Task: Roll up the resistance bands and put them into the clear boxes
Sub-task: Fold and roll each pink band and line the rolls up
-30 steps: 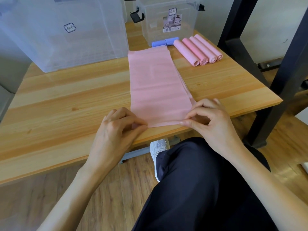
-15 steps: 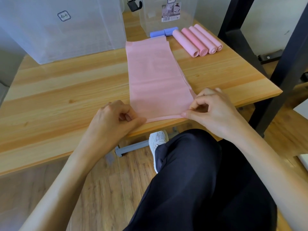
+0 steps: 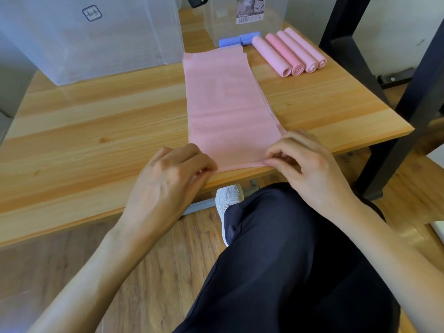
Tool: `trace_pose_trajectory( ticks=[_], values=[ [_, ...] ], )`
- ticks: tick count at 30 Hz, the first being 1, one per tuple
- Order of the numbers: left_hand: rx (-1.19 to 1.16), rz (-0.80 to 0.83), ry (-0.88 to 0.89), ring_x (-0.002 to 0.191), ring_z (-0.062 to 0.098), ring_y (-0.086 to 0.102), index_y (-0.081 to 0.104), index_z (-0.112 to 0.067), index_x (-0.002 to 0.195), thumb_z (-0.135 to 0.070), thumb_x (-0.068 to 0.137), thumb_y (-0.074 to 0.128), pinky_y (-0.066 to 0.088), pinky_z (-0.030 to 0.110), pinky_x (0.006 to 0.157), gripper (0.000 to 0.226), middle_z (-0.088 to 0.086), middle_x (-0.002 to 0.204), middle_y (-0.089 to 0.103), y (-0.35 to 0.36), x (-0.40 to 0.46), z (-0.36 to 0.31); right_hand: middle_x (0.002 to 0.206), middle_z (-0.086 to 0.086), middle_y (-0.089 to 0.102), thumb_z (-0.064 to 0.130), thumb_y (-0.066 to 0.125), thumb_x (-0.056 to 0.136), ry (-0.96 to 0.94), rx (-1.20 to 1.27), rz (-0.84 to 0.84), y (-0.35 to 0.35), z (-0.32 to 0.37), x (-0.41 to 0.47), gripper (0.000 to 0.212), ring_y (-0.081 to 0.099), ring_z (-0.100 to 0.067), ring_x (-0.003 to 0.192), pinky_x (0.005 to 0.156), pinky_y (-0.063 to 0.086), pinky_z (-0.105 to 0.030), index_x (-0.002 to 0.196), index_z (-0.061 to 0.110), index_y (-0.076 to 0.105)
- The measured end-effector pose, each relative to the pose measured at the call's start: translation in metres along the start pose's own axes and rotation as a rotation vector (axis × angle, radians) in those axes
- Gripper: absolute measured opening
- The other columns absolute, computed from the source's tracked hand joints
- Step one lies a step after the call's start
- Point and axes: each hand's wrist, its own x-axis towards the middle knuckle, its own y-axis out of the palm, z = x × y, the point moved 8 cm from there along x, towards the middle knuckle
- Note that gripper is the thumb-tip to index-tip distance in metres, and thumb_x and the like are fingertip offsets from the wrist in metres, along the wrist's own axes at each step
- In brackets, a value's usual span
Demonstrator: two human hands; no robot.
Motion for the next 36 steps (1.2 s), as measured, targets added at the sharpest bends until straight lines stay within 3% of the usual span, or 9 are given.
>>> trace_pose_trajectory(
  ticks=[3, 7, 10, 15, 20, 26, 31, 36],
  values=[
    [-0.034, -0.025, -0.035, 0.079, 0.012, 0.061, 0.074, -0.02, 0.098, -0.023, 0.096, 0.06, 0.043, 0.031, 0.08, 0.014, -0.009, 0.095, 0.064, 0.002, -0.007, 0.007, 0.084, -0.003, 0.061, 0.019, 0.069, 0.09, -0.02, 0.045, 0.012, 0.004, -0.002, -0.001, 0.017, 0.051, -0.016, 0.083, 0.081, 0.041, -0.025, 0.085, 0.003, 0.071],
    [-0.186, -0.047, -0.144, 0.078, 0.004, 0.058, 0.076, -0.022, 0.093, -0.026, 0.092, 0.068, 0.046, 0.032, 0.078, 0.009, -0.012, 0.091, 0.061, 0.001, -0.006, 0.015, 0.086, -0.002, 0.06, 0.017, 0.075, 0.085, 0.101, 0.154, 0.007, 0.004, -0.01, -0.001, 0.011, 0.055, -0.022, 0.088, 0.077, 0.048, -0.035, 0.086, 0.006, 0.074],
    [-0.196, -0.038, -0.172, 0.079, 0.006, 0.055, 0.075, -0.022, 0.089, -0.028, 0.092, 0.067, 0.044, 0.031, 0.081, 0.01, -0.012, 0.087, 0.061, 0.002, 0.0, 0.017, 0.084, 0.005, 0.058, 0.027, 0.071, 0.086, 0.129, 0.117, 0.041, 0.006, -0.011, 0.005, 0.016, 0.049, -0.018, 0.086, 0.082, 0.039, -0.032, 0.082, 0.011, 0.073],
    [-0.281, 0.088, -0.252, 0.086, 0.005, 0.056, 0.074, -0.024, 0.09, -0.035, 0.091, 0.06, 0.037, 0.007, 0.078, 0.017, -0.017, 0.087, 0.062, 0.003, 0.003, 0.021, 0.079, 0.012, 0.051, 0.037, 0.063, 0.087, 0.204, 0.077, 0.179, 0.006, -0.012, 0.01, 0.023, 0.04, -0.01, 0.086, 0.086, 0.029, -0.031, 0.081, 0.016, 0.07],
    [-0.329, 0.151, -0.374, 0.088, 0.001, 0.056, 0.071, -0.028, 0.084, -0.027, 0.088, 0.069, 0.038, 0.003, 0.071, 0.005, -0.013, 0.083, 0.065, 0.006, 0.006, 0.028, 0.08, 0.013, 0.055, 0.036, 0.069, 0.087, 0.324, 0.037, 0.24, 0.006, -0.015, 0.013, 0.018, 0.042, -0.01, 0.087, 0.086, 0.026, -0.026, 0.078, 0.02, 0.067],
    [-0.235, 0.085, -0.21, 0.082, 0.005, 0.057, 0.071, -0.023, 0.09, -0.018, 0.089, 0.069, 0.039, 0.012, 0.079, 0.006, -0.013, 0.087, 0.062, 0.001, 0.01, 0.018, 0.076, 0.019, 0.051, 0.027, 0.076, 0.082, 0.233, 0.044, 0.085, 0.002, -0.01, 0.012, 0.017, 0.04, -0.008, 0.083, 0.082, 0.037, -0.033, 0.078, 0.018, 0.063],
    [-0.111, 0.016, -0.073, 0.085, 0.02, 0.056, 0.073, -0.017, 0.1, -0.011, 0.093, 0.056, 0.045, 0.04, 0.079, 0.019, -0.006, 0.096, 0.06, 0.005, -0.002, 0.01, 0.078, 0.007, 0.057, 0.034, 0.067, 0.086, 0.111, 0.052, -0.012, -0.001, -0.007, 0.002, 0.023, 0.047, -0.015, 0.081, 0.08, 0.04, -0.036, 0.077, 0.013, 0.071],
    [-0.194, -0.044, -0.152, 0.091, 0.014, 0.053, 0.075, -0.021, 0.104, -0.022, 0.095, 0.065, 0.048, 0.035, 0.078, 0.013, -0.008, 0.097, 0.056, 0.004, -0.011, 0.015, 0.085, 0.003, 0.063, 0.034, 0.073, 0.081, 0.204, 0.166, -0.061, -0.005, -0.013, -0.003, 0.018, 0.051, -0.018, 0.09, 0.082, 0.045, -0.043, 0.084, 0.017, 0.078]
  ],
)
